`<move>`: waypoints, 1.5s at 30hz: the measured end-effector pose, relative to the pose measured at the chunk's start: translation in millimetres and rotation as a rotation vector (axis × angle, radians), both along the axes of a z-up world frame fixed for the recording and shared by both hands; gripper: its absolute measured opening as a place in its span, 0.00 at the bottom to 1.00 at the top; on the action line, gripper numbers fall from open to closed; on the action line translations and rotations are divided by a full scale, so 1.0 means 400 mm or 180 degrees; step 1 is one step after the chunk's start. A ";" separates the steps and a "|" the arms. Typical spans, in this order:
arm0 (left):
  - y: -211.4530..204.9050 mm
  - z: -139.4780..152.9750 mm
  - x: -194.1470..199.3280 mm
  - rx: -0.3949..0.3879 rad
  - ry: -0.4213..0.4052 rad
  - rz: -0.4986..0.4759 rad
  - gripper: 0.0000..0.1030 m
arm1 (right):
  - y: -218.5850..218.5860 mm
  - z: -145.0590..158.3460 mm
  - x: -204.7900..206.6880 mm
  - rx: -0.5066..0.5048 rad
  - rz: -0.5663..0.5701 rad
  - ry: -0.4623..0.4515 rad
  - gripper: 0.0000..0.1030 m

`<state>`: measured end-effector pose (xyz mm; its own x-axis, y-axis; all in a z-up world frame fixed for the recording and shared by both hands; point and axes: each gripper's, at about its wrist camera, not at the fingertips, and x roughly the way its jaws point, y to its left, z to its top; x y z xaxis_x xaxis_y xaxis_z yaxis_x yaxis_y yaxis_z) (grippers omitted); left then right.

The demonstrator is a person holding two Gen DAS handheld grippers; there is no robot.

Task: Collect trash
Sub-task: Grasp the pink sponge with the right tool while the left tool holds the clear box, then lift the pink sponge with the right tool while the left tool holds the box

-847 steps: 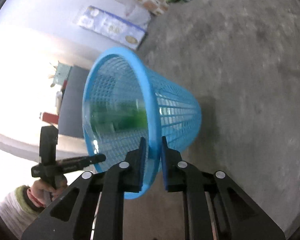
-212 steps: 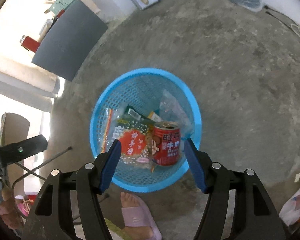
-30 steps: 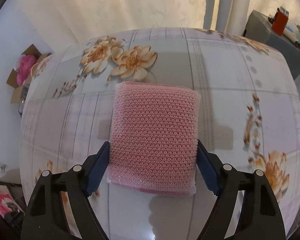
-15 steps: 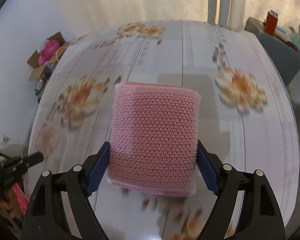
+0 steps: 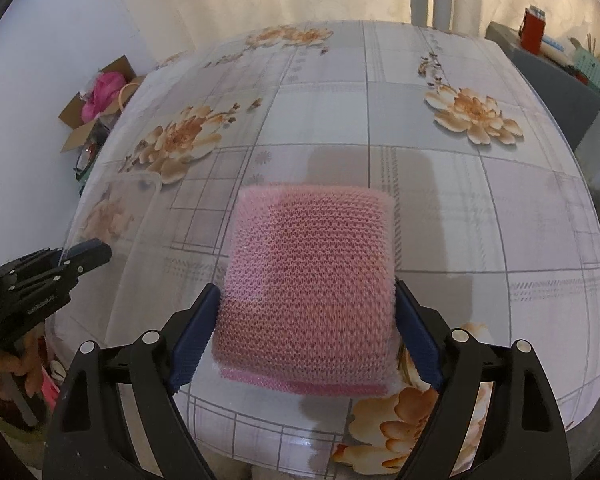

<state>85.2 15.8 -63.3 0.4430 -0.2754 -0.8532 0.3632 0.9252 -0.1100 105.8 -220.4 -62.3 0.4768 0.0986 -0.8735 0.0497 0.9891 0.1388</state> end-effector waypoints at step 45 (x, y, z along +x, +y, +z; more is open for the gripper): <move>-0.055 0.040 -0.052 0.0231 -0.0481 -0.0142 0.05 | -0.005 -0.018 -0.018 -0.0103 -0.0135 -0.0031 0.75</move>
<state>64.6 -6.1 -47.2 0.5565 -0.2378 -0.7961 0.4116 0.9112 0.0155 98.4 -222.2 -69.6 0.4883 0.0500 -0.8712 0.0905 0.9901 0.1075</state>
